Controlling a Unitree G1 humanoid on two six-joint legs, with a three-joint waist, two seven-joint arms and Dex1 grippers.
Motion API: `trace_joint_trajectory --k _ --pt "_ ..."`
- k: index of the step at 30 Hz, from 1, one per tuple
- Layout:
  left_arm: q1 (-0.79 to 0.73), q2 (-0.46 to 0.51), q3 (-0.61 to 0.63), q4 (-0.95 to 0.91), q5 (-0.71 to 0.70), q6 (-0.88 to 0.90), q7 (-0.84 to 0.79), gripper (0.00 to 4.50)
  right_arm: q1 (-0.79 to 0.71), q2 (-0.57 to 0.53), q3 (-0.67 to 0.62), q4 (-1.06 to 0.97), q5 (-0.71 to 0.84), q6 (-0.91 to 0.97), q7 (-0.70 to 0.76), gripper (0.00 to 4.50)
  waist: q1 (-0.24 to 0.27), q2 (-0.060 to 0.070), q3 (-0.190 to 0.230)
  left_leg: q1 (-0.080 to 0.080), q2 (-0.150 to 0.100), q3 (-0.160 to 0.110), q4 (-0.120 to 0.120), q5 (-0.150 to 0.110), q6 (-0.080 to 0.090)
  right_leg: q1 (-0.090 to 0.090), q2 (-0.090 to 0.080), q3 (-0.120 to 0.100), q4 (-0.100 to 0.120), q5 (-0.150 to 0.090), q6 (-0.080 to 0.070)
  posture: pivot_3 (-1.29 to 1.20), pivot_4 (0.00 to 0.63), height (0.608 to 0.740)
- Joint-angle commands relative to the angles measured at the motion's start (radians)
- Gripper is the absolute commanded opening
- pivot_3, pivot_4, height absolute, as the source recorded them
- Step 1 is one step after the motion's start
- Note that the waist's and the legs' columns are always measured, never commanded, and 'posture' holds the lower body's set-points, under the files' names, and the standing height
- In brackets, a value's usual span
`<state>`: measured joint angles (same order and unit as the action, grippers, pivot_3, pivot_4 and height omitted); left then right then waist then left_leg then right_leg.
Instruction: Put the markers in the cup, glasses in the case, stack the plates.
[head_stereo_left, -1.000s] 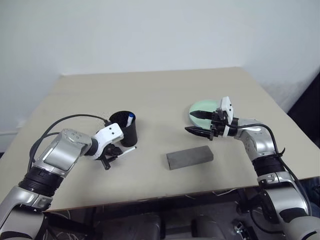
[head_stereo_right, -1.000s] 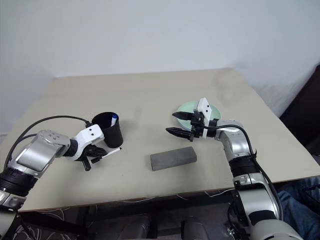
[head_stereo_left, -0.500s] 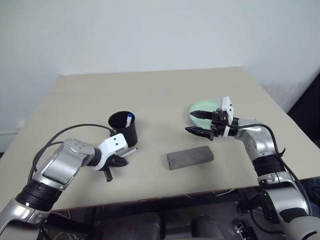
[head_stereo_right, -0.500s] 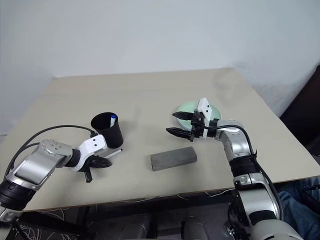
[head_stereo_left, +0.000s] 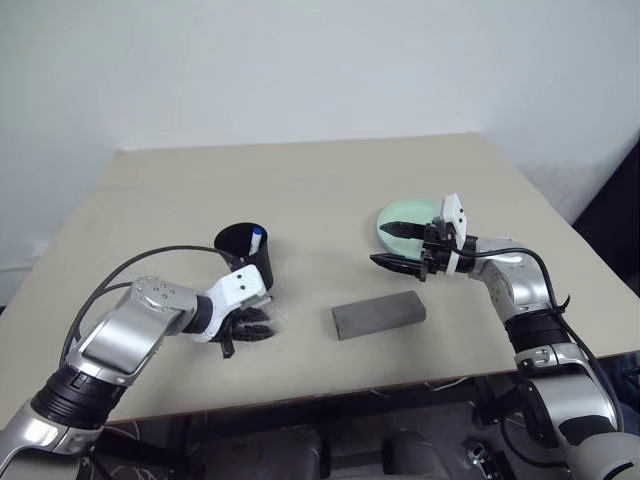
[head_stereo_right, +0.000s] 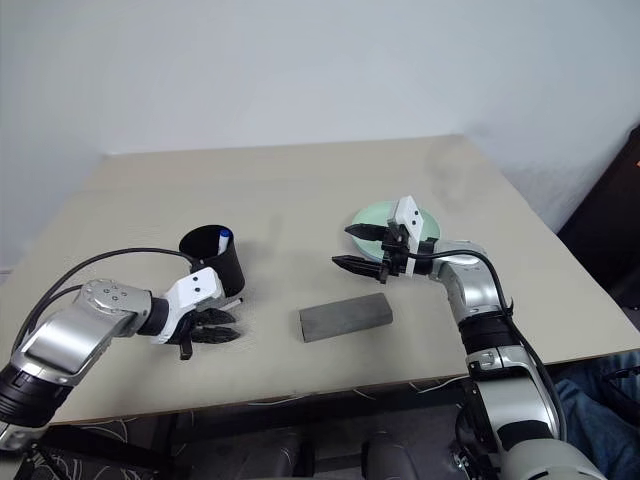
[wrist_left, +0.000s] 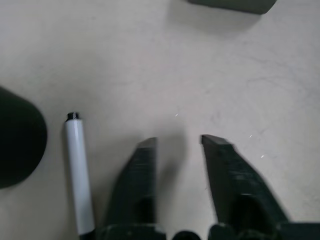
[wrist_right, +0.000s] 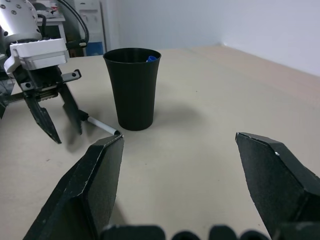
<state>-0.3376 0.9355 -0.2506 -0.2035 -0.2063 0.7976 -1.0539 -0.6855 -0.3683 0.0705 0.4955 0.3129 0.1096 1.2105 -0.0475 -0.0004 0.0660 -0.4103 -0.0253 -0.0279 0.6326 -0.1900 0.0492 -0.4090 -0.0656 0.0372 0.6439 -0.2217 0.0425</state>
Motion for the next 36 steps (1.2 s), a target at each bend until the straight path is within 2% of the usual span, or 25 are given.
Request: trace_joint_trajectory --k 1,2,9,18,21,23,36 --pt "-0.063 0.016 0.026 0.044 0.03 0.006 0.024 2.97 -0.03 0.002 -0.013 -0.01 0.003 -0.021 0.003 3.88 0.002 0.0 0.0 0.0 0.0 0.0 0.0 0.0 0.0 0.0 0.0 0.0 0.0 0.0 0.0 0.0 0.0 0.738" --pt "-0.076 0.019 0.021 0.056 0.031 0.007 0.018 3.3 -0.031 0.002 -0.014 -0.006 0.002 -0.023 0.003 3.88 0.002 0.0 0.0 0.0 0.0 0.0 0.0 0.0 0.0 0.0 0.0 -0.001 0.0 0.0 0.0 0.0 0.0 0.738" --pt "-0.123 0.025 0.016 0.082 0.03 0.015 -0.014 3.3 -0.04 -0.003 -0.014 0.016 -0.003 -0.033 0.005 3.88 0.001 0.0 0.0 0.0 0.0 0.001 0.001 0.0 0.0 0.0 0.0 0.0 0.0 0.0 0.0 0.0 0.0 0.738" --pt "-0.174 0.022 -0.034 0.202 0.103 -0.041 -0.028 3.3 -0.056 -0.002 -0.012 0.043 -0.01 -0.045 0.006 3.88 0.001 0.0 0.0 0.0 0.0 0.001 0.002 0.0 0.0 0.0 0.001 0.0 0.001 0.0 0.0 0.0 0.0 0.738" --pt "-0.191 0.032 -0.049 0.236 0.119 -0.063 -0.046 3.84 -0.053 -0.002 -0.013 0.036 -0.01 -0.041 0.006 3.88 0.001 0.0 0.0 0.0 0.0 0.001 0.002 0.0 0.0 0.001 0.001 0.0 0.001 0.0 0.0 0.0 0.0 0.738" --pt "-0.197 0.032 -0.053 0.253 0.131 -0.07 -0.049 4.48 -0.047 -0.002 -0.013 0.026 -0.009 -0.037 0.007 3.88 0.001 0.0 0.0 0.0 0.0 0.001 0.002 0.0 0.0 0.001 0.001 0.0 0.001 0.0 0.0 0.0 0.0 0.738" --pt "-0.27 -0.028 -0.141 0.457 0.212 -0.15 -0.139 4.48 -0.041 -0.005 -0.007 0.009 -0.008 -0.005 0.02 3.88 0.002 0.0 0.0 0.0 0.0 0.0 0.005 0.0 0.0 0.001 0.001 0.0 0.002 0.0 0.0 0.0 0.0 0.738"
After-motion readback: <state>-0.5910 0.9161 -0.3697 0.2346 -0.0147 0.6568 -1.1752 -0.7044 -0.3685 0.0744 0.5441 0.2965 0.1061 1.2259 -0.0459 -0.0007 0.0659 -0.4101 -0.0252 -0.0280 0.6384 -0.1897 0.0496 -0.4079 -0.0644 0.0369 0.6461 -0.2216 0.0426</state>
